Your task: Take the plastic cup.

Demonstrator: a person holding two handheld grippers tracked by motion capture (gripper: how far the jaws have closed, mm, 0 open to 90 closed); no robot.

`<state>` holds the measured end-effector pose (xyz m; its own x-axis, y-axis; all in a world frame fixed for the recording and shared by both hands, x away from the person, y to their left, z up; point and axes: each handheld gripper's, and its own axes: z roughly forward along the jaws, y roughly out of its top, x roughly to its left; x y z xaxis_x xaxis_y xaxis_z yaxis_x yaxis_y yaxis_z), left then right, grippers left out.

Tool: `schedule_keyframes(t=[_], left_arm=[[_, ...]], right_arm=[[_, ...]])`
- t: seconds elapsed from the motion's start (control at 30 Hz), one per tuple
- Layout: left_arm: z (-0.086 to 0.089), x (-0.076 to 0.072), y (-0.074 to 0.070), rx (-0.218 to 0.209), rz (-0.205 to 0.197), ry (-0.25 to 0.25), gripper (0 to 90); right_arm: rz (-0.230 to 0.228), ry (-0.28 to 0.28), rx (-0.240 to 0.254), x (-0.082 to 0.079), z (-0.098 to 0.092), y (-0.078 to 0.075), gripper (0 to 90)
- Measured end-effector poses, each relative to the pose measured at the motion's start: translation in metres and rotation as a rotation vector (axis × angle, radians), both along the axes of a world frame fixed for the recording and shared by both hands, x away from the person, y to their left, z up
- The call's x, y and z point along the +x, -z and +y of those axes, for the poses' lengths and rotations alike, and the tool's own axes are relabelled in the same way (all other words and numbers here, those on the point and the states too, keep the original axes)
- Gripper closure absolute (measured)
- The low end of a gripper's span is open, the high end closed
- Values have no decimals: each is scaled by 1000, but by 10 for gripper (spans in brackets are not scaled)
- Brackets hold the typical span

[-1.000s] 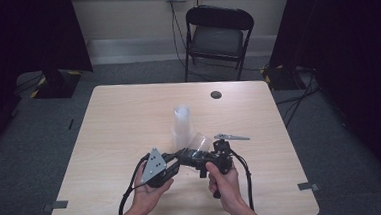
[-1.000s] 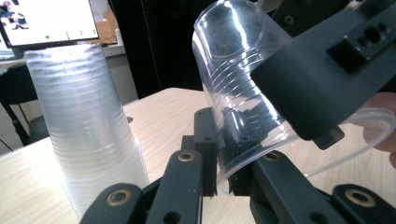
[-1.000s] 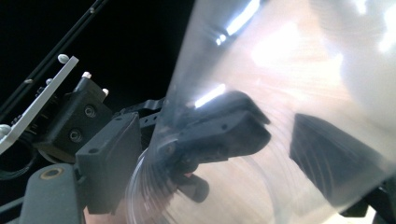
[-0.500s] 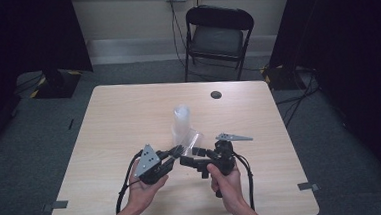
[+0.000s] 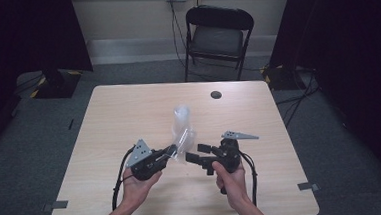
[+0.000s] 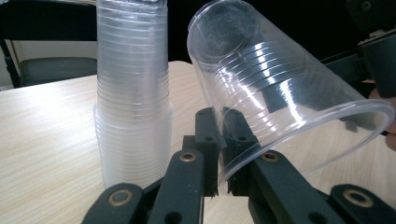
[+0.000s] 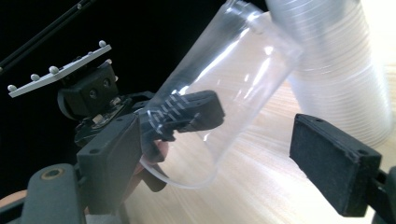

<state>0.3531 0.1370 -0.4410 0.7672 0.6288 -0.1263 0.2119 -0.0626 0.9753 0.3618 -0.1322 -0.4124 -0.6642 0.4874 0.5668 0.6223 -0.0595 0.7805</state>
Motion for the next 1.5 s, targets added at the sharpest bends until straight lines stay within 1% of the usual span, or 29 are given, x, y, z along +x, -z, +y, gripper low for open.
schedule_keyframes(t=[0.03,0.23,0.27,0.33,0.43,0.47,0.5,0.53,0.6,0.7,0.73,0.77,0.8,0.83,0.87,0.9,0.97,1.0,1.03,1.07,1.1,1.17,1.2,1.23,1.27,1.3,1.37,1.4,1.5], left_arm=[[1,0,-1,7,6,0,858],[4,1,-2,4,37,8,858],[5,1,-2,11,40,14,858],[5,1,-3,11,50,23,858],[5,1,-3,22,51,20,858],[6,1,-4,26,65,23,858],[6,1,-4,28,66,22,858],[7,1,-4,26,80,24,858],[6,1,-4,28,87,28,858],[6,0,-5,42,109,33,858],[6,0,-6,43,98,33,858],[5,0,-6,34,124,39,859],[6,0,-8,50,155,46,861],[5,0,-9,57,159,43,860],[5,0,-10,62,151,48,861],[5,-1,-10,55,161,48,861],[5,0,-12,70,180,57,862],[5,-1,-13,79,182,59,862],[6,-1,-14,73,202,67,863],[5,-1,-15,83,206,69,864],[5,-1,-15,96,201,67,864],[6,-1,-16,97,211,76,864],[6,-1,-17,102,222,85,864],[5,0,-17,116,222,92,864],[6,0,-17,119,228,102,864],[6,0,-18,118,244,118,864],[5,0,-18,144,239,122,864],[4,0,-18,153,251,136,865],[2,1,-18,189,255,173,866]], right_arm=[[-2,1,-2,0,-1,0,171],[-22,15,-40,2,-6,-1,196],[-30,15,-48,2,-6,-1,204],[-42,19,-71,1,-7,-1,209],[-57,17,-99,1,-8,-1,223],[-65,19,-114,0,-9,-1,235],[-71,19,-120,-1,-10,0,237],[-72,22,-125,-1,-11,0,238],[-75,30,-124,-3,-15,0,245],[-76,37,-135,-4,-20,3,251],[-77,37,-141,-4,-21,4,250],[-75,40,-149,-5,-22,5,251],[-79,41,-154,-6,-24,6,252],[-78,44,-154,-6,-25,6,252],[-78,48,-157,-6,-27,7,252],[-77,52,-159,-6,-28,7,254],[-85,57,-161,-7,-31,7,256],[-92,62,-170,-7,-32,7,259],[-103,64,-184,-8,-33,6,262],[-111,62,-190,-9,-33,6,270],[-116,61,-194,-9,-34,6,279],[-134,52,-218,-10,-34,5,292],[-142,51,-224,-10,-34,5,294],[-148,50,-229,-10,-35,5,296],[-157,53,-234,-10,-35,4,300],[-171,52,-243,-11,-35,3,309],[-195,47,-259,-11,-35,1,309],[-209,47,-266,-12,-35,0,312],[-252,40,-288,-13,-36,-4,326]])
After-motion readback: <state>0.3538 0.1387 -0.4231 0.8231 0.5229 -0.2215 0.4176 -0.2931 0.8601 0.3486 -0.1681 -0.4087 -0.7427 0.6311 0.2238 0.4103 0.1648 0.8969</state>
